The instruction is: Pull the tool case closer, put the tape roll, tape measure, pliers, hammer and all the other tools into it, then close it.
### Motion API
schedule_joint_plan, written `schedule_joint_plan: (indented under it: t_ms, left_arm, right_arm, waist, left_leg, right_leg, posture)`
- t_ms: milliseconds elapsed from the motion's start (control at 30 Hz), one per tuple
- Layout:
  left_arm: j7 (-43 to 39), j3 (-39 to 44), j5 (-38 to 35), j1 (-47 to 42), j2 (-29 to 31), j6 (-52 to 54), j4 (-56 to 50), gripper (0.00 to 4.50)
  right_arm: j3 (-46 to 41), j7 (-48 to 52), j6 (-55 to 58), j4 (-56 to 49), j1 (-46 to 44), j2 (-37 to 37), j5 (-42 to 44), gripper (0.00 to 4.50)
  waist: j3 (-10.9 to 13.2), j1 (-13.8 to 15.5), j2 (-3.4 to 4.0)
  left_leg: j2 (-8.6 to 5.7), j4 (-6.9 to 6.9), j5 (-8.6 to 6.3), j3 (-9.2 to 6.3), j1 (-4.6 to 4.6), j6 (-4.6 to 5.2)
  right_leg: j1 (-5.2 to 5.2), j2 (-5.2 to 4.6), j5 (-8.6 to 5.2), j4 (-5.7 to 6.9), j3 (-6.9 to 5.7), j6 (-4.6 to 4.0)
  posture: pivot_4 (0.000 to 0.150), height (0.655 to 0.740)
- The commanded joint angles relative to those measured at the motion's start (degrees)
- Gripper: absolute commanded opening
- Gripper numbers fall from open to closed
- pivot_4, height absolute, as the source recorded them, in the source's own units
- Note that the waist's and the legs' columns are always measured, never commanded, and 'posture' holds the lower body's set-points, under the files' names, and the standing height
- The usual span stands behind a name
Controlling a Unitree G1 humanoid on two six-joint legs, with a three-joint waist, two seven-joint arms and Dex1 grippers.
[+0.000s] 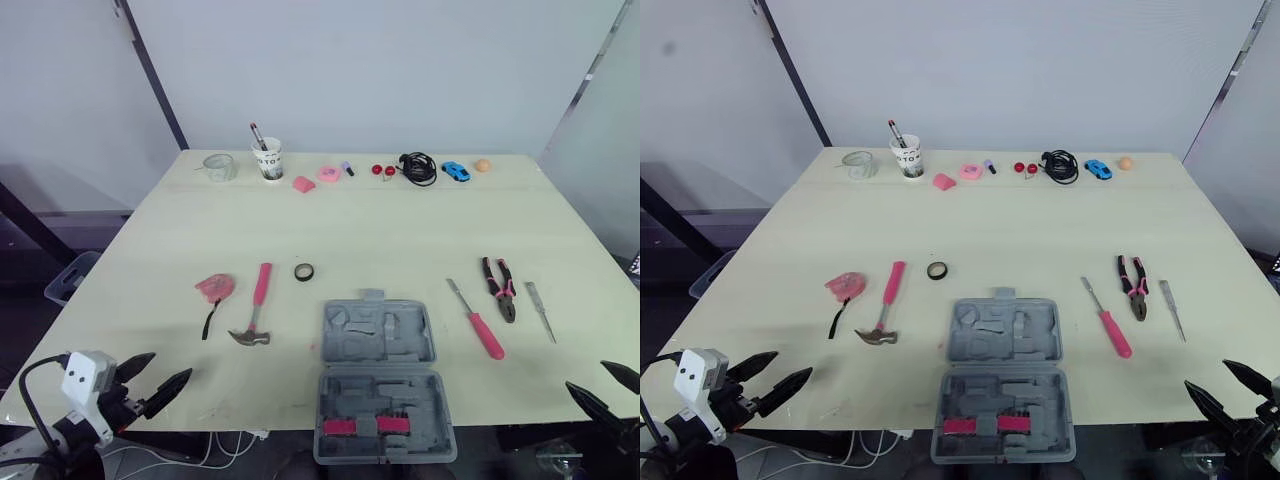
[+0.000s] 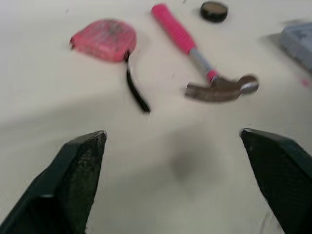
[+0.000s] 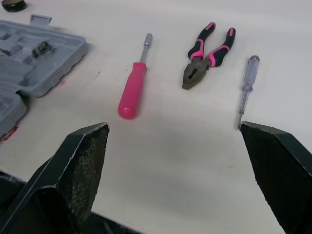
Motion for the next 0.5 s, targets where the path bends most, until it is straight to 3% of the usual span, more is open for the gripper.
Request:
schedule_joint_plan:
  t_ms: [33,400,500]
  left_arm:
    - [-0.02,0.99,-0.27,-0.33,0.93,-1.31,-0.30,4.43]
    - [10.55,-3.43,1.47,-10.36,0.88,7.32,-2.09,4.43]
    - [16.77,-6.45,4.53,-14.49,0.84,11.57,-3.77,4.43]
  right_arm:
    - [-0.53,-2.21,3.06,-6.91,0.35,-0.56,2.17,4.50]
    - [5.80,-9.12,17.74,-23.73,-9.17,-6.17,7.05,4.50]
    - [10.05,-9.30,22.39,-27.19,-15.45,-9.66,9.57,4.50]
  waist:
    - [0.00,-0.03,0.01]
    - [-0.03,-0.02,-0.08]
    - [0.00,-0.02,-0.08]
  left_leg:
    - [0.00,0.00,0.00,0.00,0.00,0.00]
    - [-0.07,-0.01,0.00,-0.06,-0.05,0.01]
    - [-0.15,-0.03,0.01,-0.06,-0.10,0.01]
  right_leg:
    - [0.00,-0.03,0.00,0.00,0.00,0.00]
    - [0.04,0.00,0.02,-0.02,-0.08,0.01]
    - [0.05,0.02,0.02,-0.05,-0.11,0.02]
  posture:
    - [0.150,0.7400]
    - [0.150,0.7400]
    - [0.150,0.7400]
